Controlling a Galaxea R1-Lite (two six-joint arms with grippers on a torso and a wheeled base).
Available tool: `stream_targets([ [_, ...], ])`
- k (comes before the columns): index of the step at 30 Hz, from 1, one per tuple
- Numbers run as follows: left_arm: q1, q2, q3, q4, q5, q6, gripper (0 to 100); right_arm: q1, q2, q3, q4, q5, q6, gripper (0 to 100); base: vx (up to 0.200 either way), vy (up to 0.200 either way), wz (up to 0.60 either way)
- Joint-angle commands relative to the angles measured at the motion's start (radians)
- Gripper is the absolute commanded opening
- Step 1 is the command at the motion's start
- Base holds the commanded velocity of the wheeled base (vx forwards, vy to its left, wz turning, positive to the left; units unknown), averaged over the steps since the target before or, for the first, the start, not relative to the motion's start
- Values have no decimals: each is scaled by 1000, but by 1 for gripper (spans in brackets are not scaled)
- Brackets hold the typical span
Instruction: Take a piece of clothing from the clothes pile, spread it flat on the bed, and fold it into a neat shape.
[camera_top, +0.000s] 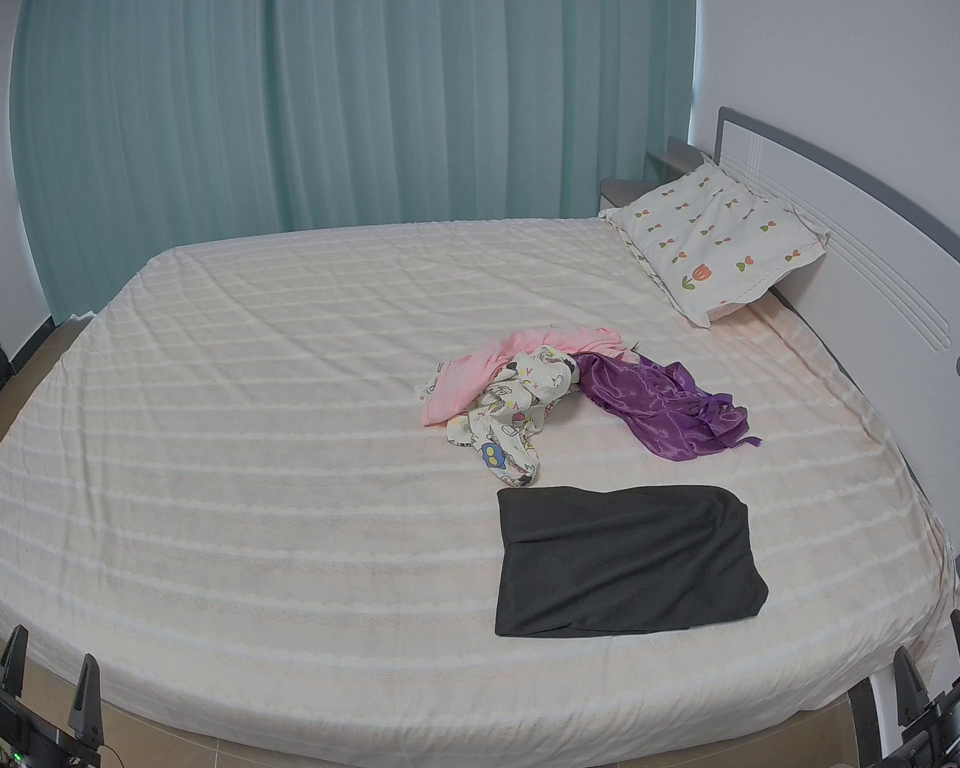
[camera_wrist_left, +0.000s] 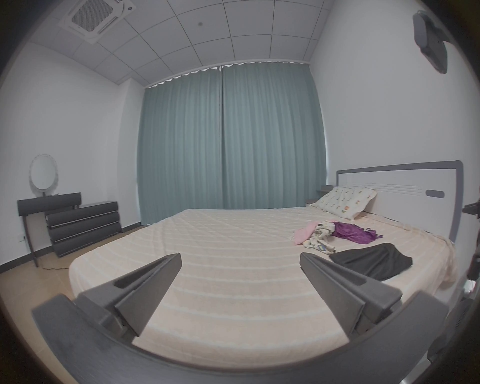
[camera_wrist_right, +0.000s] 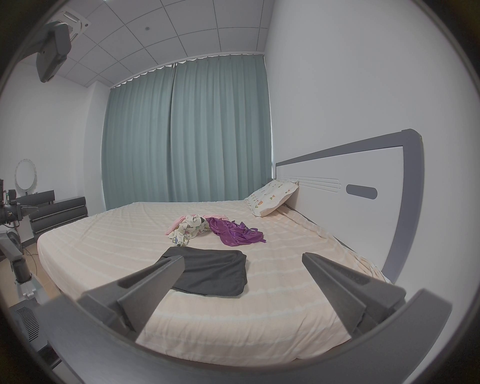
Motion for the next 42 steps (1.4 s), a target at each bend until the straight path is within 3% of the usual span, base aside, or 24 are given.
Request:
stream_targets([
  [1, 0, -8, 18, 32, -96, -51, 100, 0, -8, 18, 0, 0, 0, 100, 0, 0, 0],
  [7, 0, -8, 18, 52, -123, -10, 100, 0, -10, 18, 0, 0, 1, 100, 0, 0, 0],
  [42, 0, -8, 18, 51, -121, -25, 100, 2, -11, 18, 0, 0, 3, 100, 0, 0, 0],
])
